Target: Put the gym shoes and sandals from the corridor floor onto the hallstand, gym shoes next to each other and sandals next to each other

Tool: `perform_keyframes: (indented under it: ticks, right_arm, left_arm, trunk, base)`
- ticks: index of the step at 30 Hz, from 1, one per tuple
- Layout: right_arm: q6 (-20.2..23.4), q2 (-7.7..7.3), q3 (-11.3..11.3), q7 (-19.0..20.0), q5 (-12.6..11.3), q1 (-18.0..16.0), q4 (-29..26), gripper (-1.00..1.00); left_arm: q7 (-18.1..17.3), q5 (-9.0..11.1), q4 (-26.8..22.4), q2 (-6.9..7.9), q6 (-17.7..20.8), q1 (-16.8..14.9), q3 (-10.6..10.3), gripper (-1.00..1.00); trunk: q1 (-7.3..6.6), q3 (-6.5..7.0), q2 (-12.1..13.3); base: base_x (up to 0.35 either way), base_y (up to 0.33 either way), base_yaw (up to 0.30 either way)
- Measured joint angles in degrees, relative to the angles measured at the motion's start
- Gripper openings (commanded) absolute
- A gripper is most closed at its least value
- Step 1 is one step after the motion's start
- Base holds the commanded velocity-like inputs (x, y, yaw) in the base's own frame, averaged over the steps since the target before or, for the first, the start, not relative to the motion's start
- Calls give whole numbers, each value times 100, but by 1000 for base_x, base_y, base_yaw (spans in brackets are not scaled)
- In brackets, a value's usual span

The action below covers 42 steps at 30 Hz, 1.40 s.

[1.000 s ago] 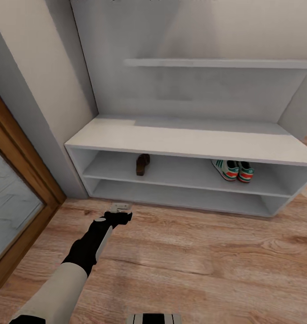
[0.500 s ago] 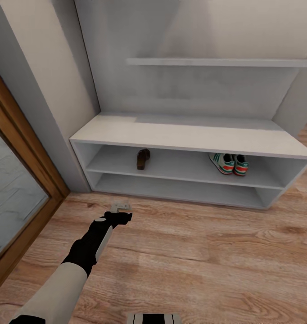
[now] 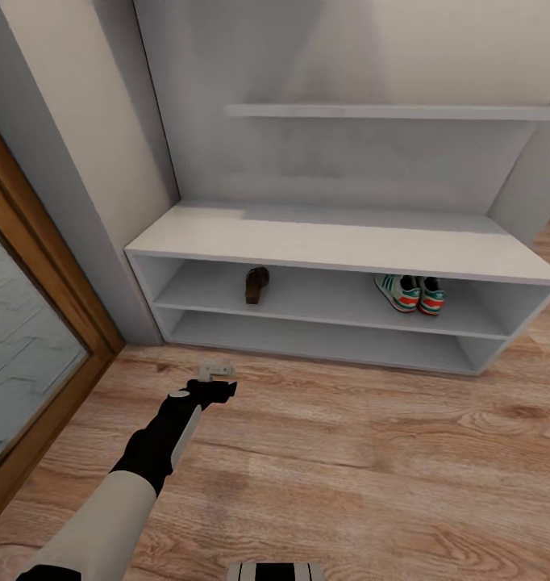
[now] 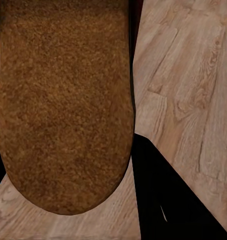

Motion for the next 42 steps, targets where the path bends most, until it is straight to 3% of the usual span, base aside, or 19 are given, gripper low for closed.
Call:
perform_keyframes:
  ticks: [5, 8, 9, 12, 13, 16, 27, 31, 34, 42]
  right_arm:
    - [-1, 264, 117, 9, -24, 0, 301, -100]
    - [-3, 448, 535, 13, -57, 0, 453, -100]
    - [-3, 491, 690, 15, -68, 0, 494, -100]
    - [-1, 628, 1559, 25, -35, 0, 732, -100]
    - [-4, 643, 1769, 19, -119, -1, 788, -100]
    - [1, 683, 2535, 22, -75, 0, 1060, -100]
    - [18, 802, 4093, 16, -103, -2, 1468, -100]
    - [28, 1082, 4767, 11, -115, -1, 1489, -100]
    - [32, 1291, 5060, -4, -109, -2, 1491, -100]
    - [137, 1713, 5417, -8, -96, -2, 1489, -100]
  left_arm:
    - [-10, -7, 14, 37, -6, 0, -1, 100]
    - [-13, -14, 21, 65, -9, -1, -5, 100]
    - [-15, -15, 22, 69, -10, -1, -6, 100]
    - [-20, -19, 26, 103, -10, -1, -9, 100]
    - [-21, -19, 28, 110, -11, -1, -9, 100]
    - [-22, -19, 28, 135, -11, -1, -14, 100]
    - [-26, -19, 45, 151, -11, 0, -18, 100]
    - [-29, -19, 114, 155, -11, -1, -22, 100]
    - [-30, -20, 146, 156, -18, 0, -25, 100]
    - [-33, -22, 216, 155, -109, 0, -27, 100]
  trunk:
    - [0, 0, 0]
    - [0, 0, 0]
    - [0, 0, 0]
    - [0, 0, 0]
    - [0, 0, 0]
    - [0, 0, 0]
    - [0, 0, 0]
    - [0, 0, 0]
    - [0, 0, 0]
    - [0, 0, 0]
  base:
    - [0, 0, 0]
    - [0, 0, 0]
    - [0, 0, 0]
    - [0, 0, 0]
    - [0, 0, 0]
    - [0, 0, 0]
    - [0, 0, 0]
    - [0, 0, 0]
    - [0, 0, 0]
    - [0, 0, 0]
